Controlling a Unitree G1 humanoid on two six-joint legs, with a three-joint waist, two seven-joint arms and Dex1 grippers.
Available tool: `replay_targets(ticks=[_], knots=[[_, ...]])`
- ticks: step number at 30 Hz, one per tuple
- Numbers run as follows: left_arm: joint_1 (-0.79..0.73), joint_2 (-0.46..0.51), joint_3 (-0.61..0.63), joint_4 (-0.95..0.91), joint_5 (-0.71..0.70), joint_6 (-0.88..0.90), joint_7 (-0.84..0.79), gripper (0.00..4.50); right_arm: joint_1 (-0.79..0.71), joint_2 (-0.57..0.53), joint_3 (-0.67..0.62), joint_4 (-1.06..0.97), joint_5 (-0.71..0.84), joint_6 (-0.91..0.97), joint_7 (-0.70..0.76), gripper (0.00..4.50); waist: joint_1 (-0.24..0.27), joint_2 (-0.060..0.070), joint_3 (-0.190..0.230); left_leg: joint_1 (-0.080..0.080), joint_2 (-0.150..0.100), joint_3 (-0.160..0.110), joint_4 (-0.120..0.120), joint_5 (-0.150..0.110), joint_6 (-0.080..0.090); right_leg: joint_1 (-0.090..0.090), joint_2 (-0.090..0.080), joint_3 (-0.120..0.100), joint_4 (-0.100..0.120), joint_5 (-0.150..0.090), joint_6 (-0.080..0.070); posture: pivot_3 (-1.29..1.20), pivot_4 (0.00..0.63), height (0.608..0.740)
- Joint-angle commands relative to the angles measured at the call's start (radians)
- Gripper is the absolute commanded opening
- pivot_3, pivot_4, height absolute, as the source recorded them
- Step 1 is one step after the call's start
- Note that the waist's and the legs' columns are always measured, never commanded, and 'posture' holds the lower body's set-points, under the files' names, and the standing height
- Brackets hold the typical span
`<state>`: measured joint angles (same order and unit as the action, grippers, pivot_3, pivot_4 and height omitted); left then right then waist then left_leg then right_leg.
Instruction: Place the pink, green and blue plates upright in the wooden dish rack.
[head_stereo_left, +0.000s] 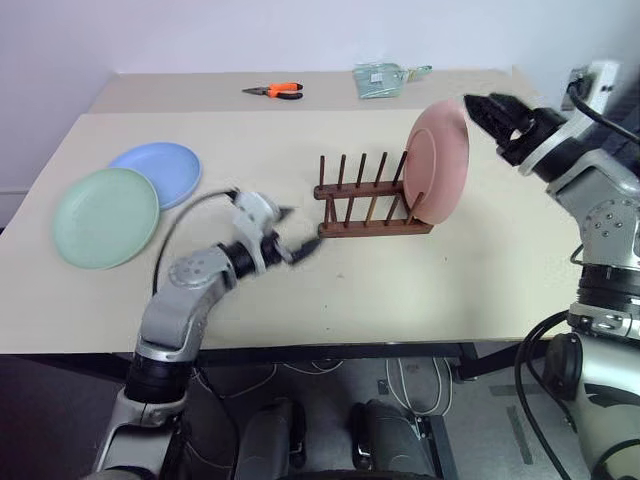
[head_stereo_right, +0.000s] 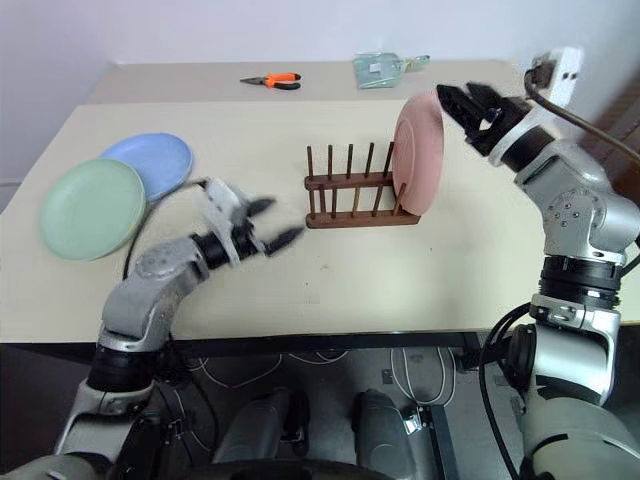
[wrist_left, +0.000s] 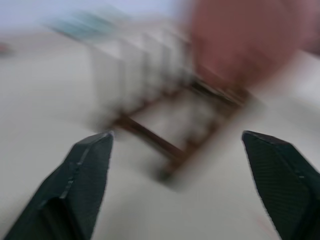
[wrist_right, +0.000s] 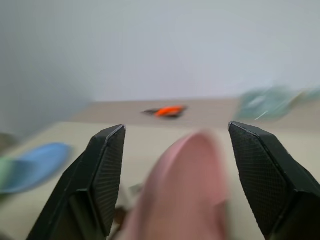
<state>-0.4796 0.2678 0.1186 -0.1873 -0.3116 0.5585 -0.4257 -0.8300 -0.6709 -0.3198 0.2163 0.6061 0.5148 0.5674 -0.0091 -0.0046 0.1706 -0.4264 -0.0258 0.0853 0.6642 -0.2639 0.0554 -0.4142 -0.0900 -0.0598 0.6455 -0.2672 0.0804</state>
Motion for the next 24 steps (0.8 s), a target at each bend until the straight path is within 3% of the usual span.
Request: replay_targets(ticks=[1, 4, 10, 17, 21, 24], knots=[[-0.063, 0.042, 0.192, 0.062, 0.103, -0.025, 0.283, 4.11, -0.047, -0.050, 0.002, -0.143, -0.032, -0.101, 0.057, 3.38, -0.006, 0.000, 0.000, 0.000, 0.000, 0.000, 0.000, 0.000, 0.000, 0.000, 0.001, 0.000, 0.000, 0.000, 0.000, 0.00, 0.150, 0.740], [-0.097, 0.082, 0.302, 0.109, 0.178, 0.008, 0.481, 4.11, 0.007, -0.069, 0.073, -0.312, 0.020, -0.055, 0.180, 3.38, -0.011, 0.000, 0.000, 0.001, 0.001, 0.001, -0.001, 0.001, -0.001, 0.000, 0.002, 0.000, 0.000, 0.000, 0.000, 0.00, 0.150, 0.740], [-0.096, 0.063, 0.585, 0.090, 0.129, 0.102, 0.735, 4.11, 0.177, -0.073, 0.362, -0.536, -0.078, -0.047, 0.327, 3.38, 0.005, -0.008, 0.000, 0.001, 0.001, 0.000, 0.001, 0.000, -0.001, 0.002, 0.001, 0.000, 0.000, 0.001, 0.002, 0.00, 0.150, 0.740], [-0.040, -0.053, 0.734, 0.005, -0.012, 0.314, 0.810, 4.11, 0.289, -0.010, 0.519, -0.573, -0.177, -0.100, 0.365, 3.38, 0.027, -0.012, -0.001, 0.000, 0.000, 0.000, 0.002, -0.002, -0.002, 0.002, 0.000, 0.000, -0.002, 0.002, 0.004, 0.00, 0.150, 0.740], [-0.050, -0.111, 0.811, -0.002, -0.105, 0.450, 0.847, 4.11, 0.321, 0.012, 0.541, -0.603, -0.182, -0.085, 0.367, 3.38, 0.021, -0.014, -0.001, 0.001, 0.000, 0.000, 0.002, -0.002, -0.003, 0.002, 0.000, -0.001, -0.001, 0.002, 0.004, 0.00, 0.150, 0.740], [-0.075, -0.129, 0.850, 0.014, -0.167, 0.473, 0.851, 3.30, 0.340, 0.022, 0.548, -0.621, -0.196, -0.079, 0.360, 3.38, 0.020, -0.013, -0.001, 0.002, 0.000, 0.000, 0.002, -0.002, -0.004, 0.003, 0.000, -0.001, -0.001, 0.002, 0.004, 0.00, 0.150, 0.740]])
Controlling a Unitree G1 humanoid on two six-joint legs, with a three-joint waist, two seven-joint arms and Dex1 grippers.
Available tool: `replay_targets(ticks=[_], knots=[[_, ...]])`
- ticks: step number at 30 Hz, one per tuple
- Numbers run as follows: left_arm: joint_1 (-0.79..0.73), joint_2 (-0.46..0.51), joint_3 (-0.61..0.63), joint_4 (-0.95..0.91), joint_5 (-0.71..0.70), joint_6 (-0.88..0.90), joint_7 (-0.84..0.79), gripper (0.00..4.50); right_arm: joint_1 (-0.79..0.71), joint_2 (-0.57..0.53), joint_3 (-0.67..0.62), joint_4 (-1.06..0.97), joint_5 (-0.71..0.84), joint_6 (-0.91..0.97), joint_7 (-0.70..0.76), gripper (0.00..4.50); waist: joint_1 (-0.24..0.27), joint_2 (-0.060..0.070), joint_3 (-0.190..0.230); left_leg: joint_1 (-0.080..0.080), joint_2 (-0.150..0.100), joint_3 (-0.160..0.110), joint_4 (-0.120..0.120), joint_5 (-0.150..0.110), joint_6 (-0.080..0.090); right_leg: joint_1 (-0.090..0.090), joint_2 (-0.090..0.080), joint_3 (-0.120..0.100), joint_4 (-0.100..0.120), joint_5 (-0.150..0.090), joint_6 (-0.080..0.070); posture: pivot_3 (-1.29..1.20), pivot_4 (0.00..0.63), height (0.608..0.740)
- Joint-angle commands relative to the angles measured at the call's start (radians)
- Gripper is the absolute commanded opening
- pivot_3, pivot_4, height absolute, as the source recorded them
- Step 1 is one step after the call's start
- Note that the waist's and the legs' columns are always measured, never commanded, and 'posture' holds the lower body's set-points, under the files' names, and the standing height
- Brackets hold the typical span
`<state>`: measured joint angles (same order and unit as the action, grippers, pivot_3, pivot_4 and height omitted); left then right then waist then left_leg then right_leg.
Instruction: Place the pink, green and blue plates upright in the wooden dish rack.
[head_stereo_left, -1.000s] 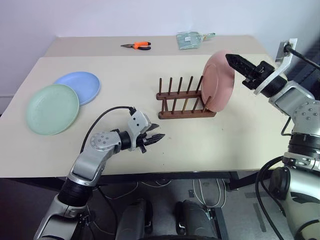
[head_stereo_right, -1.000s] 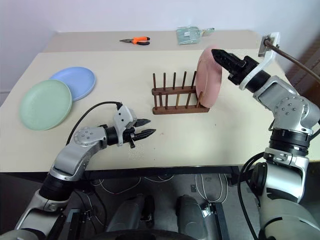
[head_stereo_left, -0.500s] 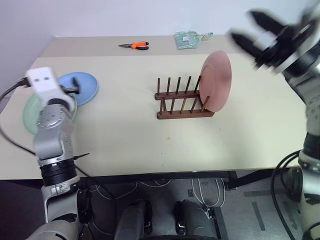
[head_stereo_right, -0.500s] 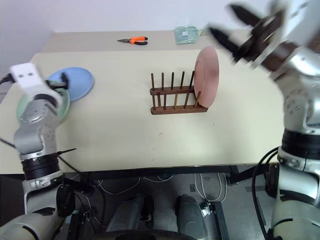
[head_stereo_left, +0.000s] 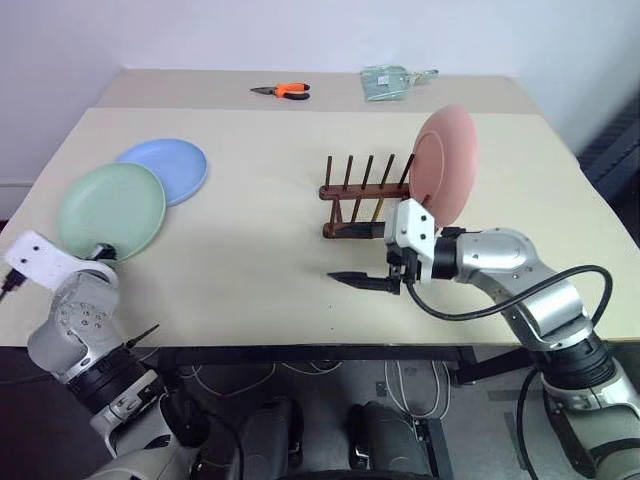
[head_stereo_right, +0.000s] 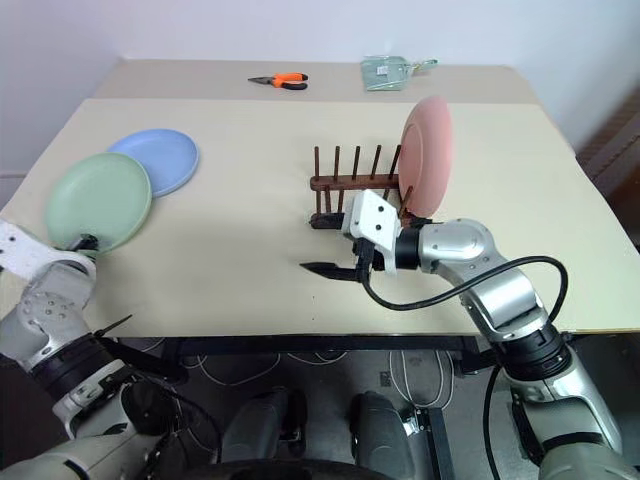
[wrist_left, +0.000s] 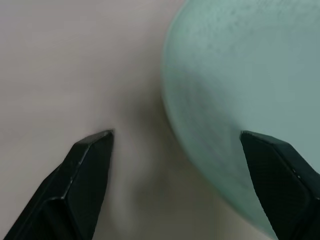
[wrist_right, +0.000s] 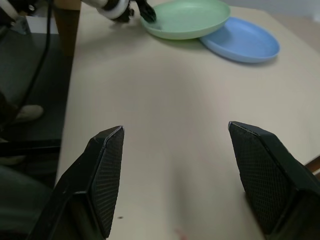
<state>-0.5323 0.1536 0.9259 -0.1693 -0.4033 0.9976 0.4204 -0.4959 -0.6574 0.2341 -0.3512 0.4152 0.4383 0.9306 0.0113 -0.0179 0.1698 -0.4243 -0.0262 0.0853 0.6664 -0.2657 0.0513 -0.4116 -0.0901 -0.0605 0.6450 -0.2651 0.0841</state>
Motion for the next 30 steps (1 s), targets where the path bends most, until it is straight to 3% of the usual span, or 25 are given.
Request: replay_targets(ticks=[1, 6, 7, 11, 15, 23, 30], knots=[[-0.032, -0.016, 0.053, 0.004, -0.096, 0.041, 0.004, 2.80, 0.010, 0.011, -0.005, -0.059, -0.010, 0.000, -0.006, 3.38, 0.000, 0.000, 0.000, 0.000, 0.000, 0.000, 0.000, 0.000, 0.000, 0.000, 0.000, 0.000, 0.000, 0.000, 0.000, 0.00, 0.150, 0.740], [-0.067, -0.038, 0.096, 0.032, -0.139, -0.014, 0.058, 0.25, 0.031, 0.016, -0.014, -0.081, -0.026, 0.009, -0.021, 3.38, 0.003, 0.000, 0.000, 0.000, 0.000, 0.000, 0.000, 0.000, 0.000, 0.001, 0.000, 0.000, 0.000, 0.000, 0.000, 0.00, 0.150, 0.740], [-0.073, -0.048, 0.106, 0.026, -0.154, -0.050, 0.063, 0.01, 0.035, 0.014, -0.019, -0.082, -0.028, 0.008, -0.022, 3.38, 0.003, 0.000, 0.000, 0.000, 0.000, 0.000, 0.000, 0.000, 0.000, 0.001, 0.000, 0.000, 0.000, 0.000, 0.000, 0.00, 0.150, 0.740], [-0.041, -0.087, 0.025, -0.045, -0.158, -0.220, 0.008, 0.01, 0.038, -0.001, -0.042, -0.068, -0.021, 0.008, -0.008, 3.38, -0.001, -0.001, 0.000, 0.000, 0.000, 0.000, 0.000, 0.000, 0.000, 0.001, 0.000, 0.000, -0.001, 0.000, 0.000, 0.00, 0.150, 0.740], [0.035, -0.102, -0.192, -0.142, -0.096, -0.354, -0.113, 0.00, 0.001, 0.010, -0.064, -0.038, -0.014, 0.012, -0.007, 4.46, -0.001, -0.001, 0.000, 0.000, 0.000, 0.000, 0.000, 0.000, -0.001, 0.001, 0.000, 0.000, 0.000, 0.000, 0.000, 0.00, 0.150, 0.740], [-0.021, -0.132, -0.563, -0.274, -0.128, -0.309, -0.227, 0.00, -0.151, 0.063, 0.052, 0.100, -0.350, -0.280, -0.116, 4.46, -0.001, -0.001, 0.000, 0.000, 0.000, 0.000, 0.000, 0.000, 0.000, 0.000, 0.000, 0.000, -0.001, 0.000, -0.001, 0.00, 0.150, 0.740], [-0.117, -0.191, -0.647, -0.292, -0.218, -0.180, -0.181, 0.00, -0.274, 0.097, 0.097, 0.341, -0.604, -0.501, -0.259, 4.46, -0.007, -0.001, 0.000, 0.000, 0.000, 0.001, 0.000, 0.003, 0.002, 0.000, 0.001, 0.000, 0.000, 0.000, -0.001, 0.00, 0.150, 0.740]])
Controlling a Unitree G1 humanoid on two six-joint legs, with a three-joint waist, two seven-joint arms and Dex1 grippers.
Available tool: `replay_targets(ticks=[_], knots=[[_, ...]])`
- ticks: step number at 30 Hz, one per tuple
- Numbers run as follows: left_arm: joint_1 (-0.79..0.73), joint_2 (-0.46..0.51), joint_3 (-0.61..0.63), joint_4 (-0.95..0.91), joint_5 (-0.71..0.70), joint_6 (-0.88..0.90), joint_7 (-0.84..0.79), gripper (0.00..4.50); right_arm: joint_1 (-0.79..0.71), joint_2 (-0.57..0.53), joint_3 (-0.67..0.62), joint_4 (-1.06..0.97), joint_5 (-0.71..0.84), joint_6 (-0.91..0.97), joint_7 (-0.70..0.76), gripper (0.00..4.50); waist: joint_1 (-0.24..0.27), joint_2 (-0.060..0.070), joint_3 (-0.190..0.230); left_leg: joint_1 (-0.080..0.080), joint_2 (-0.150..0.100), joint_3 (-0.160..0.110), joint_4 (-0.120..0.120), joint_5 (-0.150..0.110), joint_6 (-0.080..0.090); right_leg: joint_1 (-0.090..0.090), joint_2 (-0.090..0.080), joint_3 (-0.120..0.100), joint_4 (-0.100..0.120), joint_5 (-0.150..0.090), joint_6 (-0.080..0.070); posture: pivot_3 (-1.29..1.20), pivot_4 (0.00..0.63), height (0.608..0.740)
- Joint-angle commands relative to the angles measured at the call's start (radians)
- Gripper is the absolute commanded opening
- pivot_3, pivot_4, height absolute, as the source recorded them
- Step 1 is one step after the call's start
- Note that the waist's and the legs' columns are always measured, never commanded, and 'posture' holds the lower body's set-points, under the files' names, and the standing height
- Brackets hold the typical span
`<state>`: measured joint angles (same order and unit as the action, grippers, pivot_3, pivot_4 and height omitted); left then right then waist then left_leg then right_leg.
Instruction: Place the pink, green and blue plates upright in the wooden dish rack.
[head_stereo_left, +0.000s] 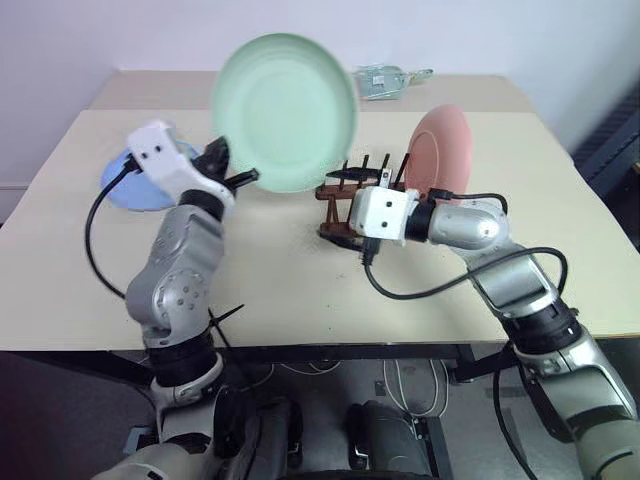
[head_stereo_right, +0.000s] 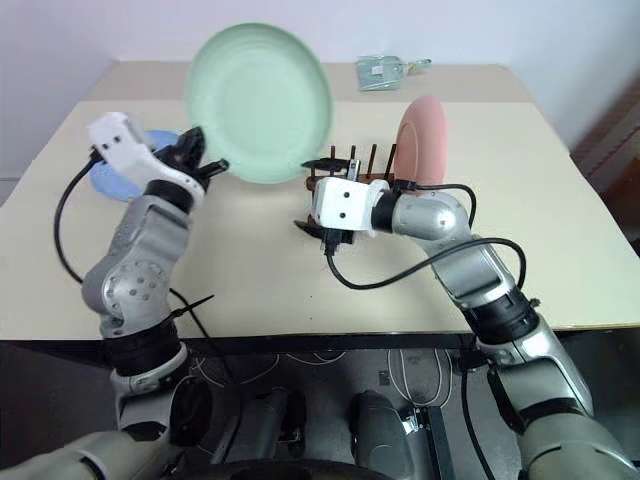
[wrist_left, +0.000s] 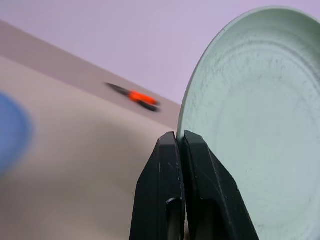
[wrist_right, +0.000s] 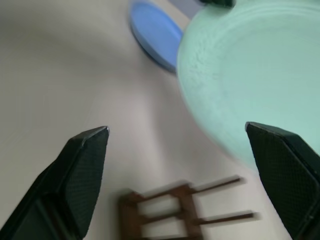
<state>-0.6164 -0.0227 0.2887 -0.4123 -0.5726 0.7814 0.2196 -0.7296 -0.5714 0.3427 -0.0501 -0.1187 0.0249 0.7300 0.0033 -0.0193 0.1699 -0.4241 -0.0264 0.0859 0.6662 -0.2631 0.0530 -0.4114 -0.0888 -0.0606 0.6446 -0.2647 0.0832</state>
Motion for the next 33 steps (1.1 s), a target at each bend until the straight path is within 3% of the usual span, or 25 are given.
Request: replay_targets(ticks=[1, 2, 5, 12, 16, 20, 24, 26, 28, 30, 33], knots=[[-0.038, -0.016, -0.021, -0.053, -0.055, 0.054, 0.019, 0.00, -0.046, 0.010, -0.009, 0.058, -0.097, -0.118, -0.073, 4.46, 0.001, 0.000, 0.000, 0.000, 0.000, 0.000, 0.000, 0.000, 0.000, 0.000, 0.000, 0.000, 0.000, 0.000, 0.000, 0.00, 0.150, 0.740], [-0.041, -0.018, -0.029, -0.056, -0.064, 0.071, 0.020, 0.00, -0.050, 0.006, -0.004, 0.074, -0.131, -0.146, -0.090, 4.46, 0.001, 0.000, 0.000, 0.000, 0.000, 0.000, 0.000, 0.000, 0.000, 0.000, 0.000, 0.000, 0.000, 0.000, 0.000, 0.00, 0.150, 0.740], [-0.046, -0.019, -0.038, -0.057, -0.087, 0.104, 0.020, 0.00, -0.055, -0.002, 0.008, 0.125, -0.214, -0.221, -0.134, 3.63, 0.001, 0.000, 0.000, 0.000, 0.000, 0.000, 0.000, 0.000, 0.000, 0.000, 0.001, 0.000, 0.000, 0.000, 0.000, 0.00, 0.150, 0.740], [-0.034, -0.006, -0.038, -0.055, -0.110, 0.142, 0.015, 0.00, -0.045, -0.005, -0.013, 0.153, -0.319, -0.311, -0.217, 0.08, 0.001, 0.000, 0.000, 0.000, 0.000, 0.000, 0.000, 0.001, -0.001, 0.001, 0.001, 0.000, 0.000, 0.000, 0.000, 0.00, 0.150, 0.740], [-0.069, -0.028, 0.043, -0.037, -0.161, 0.070, 0.028, 1.37, -0.044, -0.003, -0.024, 0.159, -0.345, -0.338, -0.244, 0.00, 0.003, 0.000, 0.000, 0.001, 0.000, 0.000, 0.001, 0.001, -0.002, 0.002, 0.002, 0.000, 0.000, 0.000, 0.000, 0.00, 0.150, 0.740], [-0.143, 0.035, 0.166, 0.023, -0.107, -0.108, 0.069, 3.43, -0.055, 0.008, -0.078, 0.144, -0.275, -0.320, -0.245, 0.00, -0.001, 0.000, 0.001, 0.001, 0.000, 0.000, 0.001, 0.002, -0.002, 0.002, 0.002, -0.001, -0.001, 0.000, 0.000, 0.00, 0.150, 0.740], [-0.093, 0.243, 0.102, 0.112, 0.071, -0.156, -0.003, 3.43, -0.048, 0.083, -0.205, 0.027, 0.027, -0.118, -0.147, 0.00, -0.017, 0.000, 0.001, 0.003, 0.001, 0.000, 0.000, 0.002, -0.003, 0.004, 0.004, -0.001, -0.001, 0.000, 0.000, 0.00, 0.150, 0.740], [-0.020, 0.333, 0.011, 0.140, 0.136, -0.176, -0.105, 3.43, -0.049, 0.148, -0.309, -0.072, 0.273, 0.126, -0.133, 0.00, -0.017, 0.000, 0.001, 0.003, 0.002, 0.000, -0.001, 0.003, -0.004, 0.004, 0.005, -0.001, 0.000, 0.000, 0.000, 0.00, 0.150, 0.740], [0.084, 0.399, -0.098, 0.149, 0.186, -0.234, -0.248, 3.43, -0.053, 0.212, -0.449, -0.167, 0.596, 0.434, -0.197, 0.00, -0.013, 0.000, 0.001, 0.003, 0.002, -0.001, -0.001, 0.003, -0.004, 0.004, 0.005, -0.001, 0.001, 0.000, 0.000, 0.00, 0.150, 0.740], [0.198, 0.435, -0.196, 0.128, 0.192, -0.312, -0.419, 3.43, -0.055, 0.265, -0.560, -0.215, 0.801, 0.626, -0.306, 0.00, -0.011, 0.001, 0.001, 0.003, 0.002, -0.002, -0.002, 0.002, -0.004, 0.005, 0.003, -0.002, 0.001, 0.000, 0.000, 0.00, 0.150, 0.740], [0.271, 0.433, -0.227, 0.121, 0.154, -0.336, -0.527, 3.43, -0.059, 0.295, -0.629, -0.248, 0.946, 0.770, -0.419, 0.00, -0.015, 0.002, 0.001, 0.003, 0.001, -0.002, -0.002, 0.000, -0.006, 0.003, 0.000, -0.002, -0.002, 0.000, -0.001, 0.00, 0.150, 0.740]])
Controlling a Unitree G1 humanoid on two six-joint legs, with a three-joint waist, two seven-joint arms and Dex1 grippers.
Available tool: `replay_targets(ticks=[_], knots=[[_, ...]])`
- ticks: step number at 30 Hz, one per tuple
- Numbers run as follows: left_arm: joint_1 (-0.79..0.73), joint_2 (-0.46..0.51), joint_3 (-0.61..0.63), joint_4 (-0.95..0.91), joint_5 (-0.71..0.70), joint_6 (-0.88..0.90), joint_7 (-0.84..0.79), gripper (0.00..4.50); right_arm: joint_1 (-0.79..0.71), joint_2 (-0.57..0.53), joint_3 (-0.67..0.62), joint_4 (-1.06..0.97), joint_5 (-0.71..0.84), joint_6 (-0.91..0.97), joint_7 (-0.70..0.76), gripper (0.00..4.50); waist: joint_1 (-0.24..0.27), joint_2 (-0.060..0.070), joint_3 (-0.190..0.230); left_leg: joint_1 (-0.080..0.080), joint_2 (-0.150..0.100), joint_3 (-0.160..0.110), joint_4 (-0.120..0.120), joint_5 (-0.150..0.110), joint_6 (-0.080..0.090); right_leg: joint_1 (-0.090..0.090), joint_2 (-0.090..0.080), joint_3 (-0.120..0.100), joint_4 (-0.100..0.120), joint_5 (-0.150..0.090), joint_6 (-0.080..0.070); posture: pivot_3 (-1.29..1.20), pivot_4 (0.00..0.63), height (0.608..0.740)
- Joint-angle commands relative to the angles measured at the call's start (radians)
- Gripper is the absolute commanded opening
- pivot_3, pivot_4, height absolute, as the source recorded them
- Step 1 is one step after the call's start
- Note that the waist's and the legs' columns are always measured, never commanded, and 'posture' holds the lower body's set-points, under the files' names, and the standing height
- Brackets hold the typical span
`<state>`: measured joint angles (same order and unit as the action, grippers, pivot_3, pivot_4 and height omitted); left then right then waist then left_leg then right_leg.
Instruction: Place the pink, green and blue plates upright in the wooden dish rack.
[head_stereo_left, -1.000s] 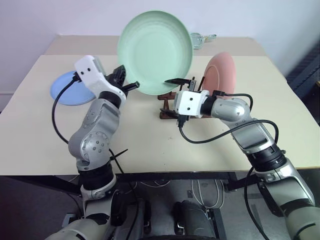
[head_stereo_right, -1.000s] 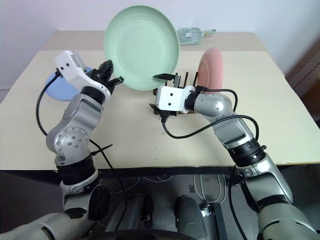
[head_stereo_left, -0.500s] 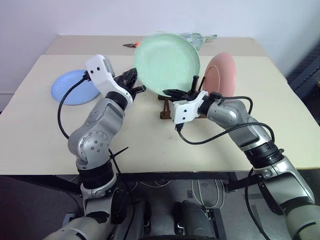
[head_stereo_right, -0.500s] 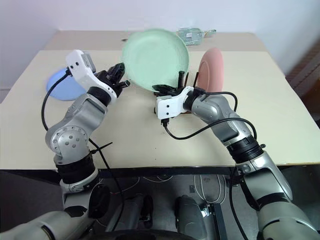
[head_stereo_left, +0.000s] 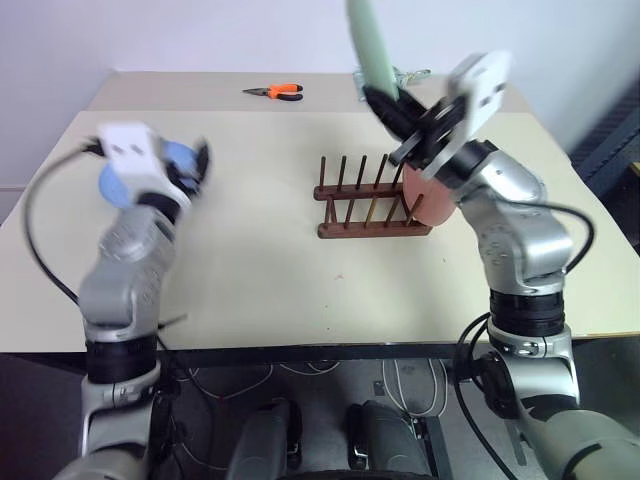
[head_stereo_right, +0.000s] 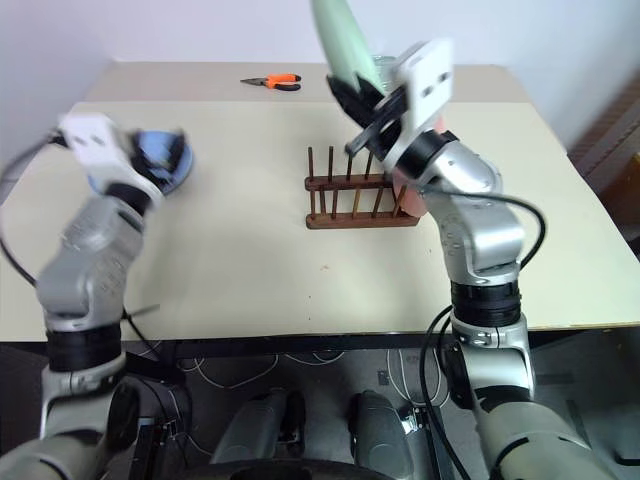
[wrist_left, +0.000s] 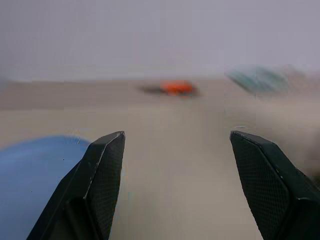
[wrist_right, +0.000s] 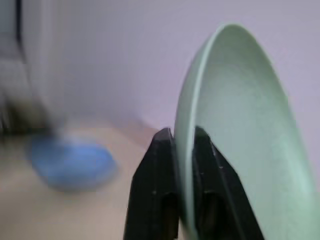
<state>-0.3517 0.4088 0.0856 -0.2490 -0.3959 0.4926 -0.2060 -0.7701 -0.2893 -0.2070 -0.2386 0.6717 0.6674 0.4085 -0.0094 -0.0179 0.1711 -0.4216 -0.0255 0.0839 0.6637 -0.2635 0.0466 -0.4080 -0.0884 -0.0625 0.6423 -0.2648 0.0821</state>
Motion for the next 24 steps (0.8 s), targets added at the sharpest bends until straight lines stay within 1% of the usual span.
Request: replay_targets(ticks=[1, 4, 6, 15, 18, 23, 24], knots=[[0.030, -0.005, -0.028, -0.052, -0.051, -0.035, -0.136, 3.43, -0.012, 0.023, -0.089, -0.075, 0.198, 0.165, -0.131, 0.00, -0.005, 0.001, 0.000, -0.002, 0.000, 0.000, -0.001, 0.000, 0.000, -0.002, 0.000, 0.000, 0.000, 0.001, -0.001, 0.00, 0.150, 0.740], [0.081, 0.015, -0.067, -0.082, -0.071, -0.013, -0.236, 3.43, 0.006, 0.056, -0.108, -0.103, 0.290, 0.233, -0.225, 0.00, -0.013, 0.004, 0.000, -0.004, 0.000, 0.001, -0.003, 0.001, -0.001, -0.008, 0.000, 0.001, 0.002, 0.001, -0.003, 0.00, 0.150, 0.740], [0.092, 0.020, -0.075, -0.088, -0.074, -0.002, -0.264, 3.43, 0.011, 0.061, -0.106, -0.112, 0.314, 0.247, -0.258, 0.00, -0.014, 0.007, 0.000, -0.004, 0.000, 0.002, -0.004, 0.001, -0.001, -0.010, -0.001, 0.002, 0.003, 0.001, -0.004, 0.00, 0.150, 0.740], [0.127, 0.023, -0.082, -0.145, -0.105, 0.063, -0.317, 3.43, 0.010, 0.027, -0.096, -0.034, 0.297, 0.248, -0.286, 0.00, -0.008, 0.007, 0.000, -0.005, 0.000, 0.003, -0.004, 0.003, 0.003, -0.011, -0.001, 0.003, 0.003, 0.001, -0.004, 0.00, 0.150, 0.740], [0.138, 0.025, -0.092, -0.157, -0.088, 0.070, -0.316, 3.43, 0.000, 0.033, -0.114, 0.020, 0.318, 0.268, -0.316, 0.00, -0.009, 0.007, 0.000, -0.005, 0.000, 0.003, -0.004, 0.003, 0.003, -0.011, -0.001, 0.003, 0.003, 0.001, -0.004, 0.00, 0.150, 0.740], [0.143, 0.022, -0.095, -0.162, -0.079, 0.073, -0.308, 3.43, -0.015, 0.026, -0.102, 0.072, 0.295, 0.264, -0.332, 0.00, -0.009, 0.007, 0.001, -0.005, 0.000, 0.003, -0.004, 0.003, 0.003, -0.011, -0.001, 0.003, 0.004, 0.001, -0.004, 0.00, 0.150, 0.740], [0.144, 0.022, -0.095, -0.162, -0.080, 0.073, -0.308, 3.49, -0.017, 0.025, -0.098, 0.075, 0.288, 0.258, -0.328, 0.72, -0.009, 0.007, 0.001, -0.005, 0.000, 0.003, -0.004, 0.003, 0.003, -0.011, -0.001, 0.003, 0.004, 0.001, -0.004, 0.00, 0.150, 0.740]])
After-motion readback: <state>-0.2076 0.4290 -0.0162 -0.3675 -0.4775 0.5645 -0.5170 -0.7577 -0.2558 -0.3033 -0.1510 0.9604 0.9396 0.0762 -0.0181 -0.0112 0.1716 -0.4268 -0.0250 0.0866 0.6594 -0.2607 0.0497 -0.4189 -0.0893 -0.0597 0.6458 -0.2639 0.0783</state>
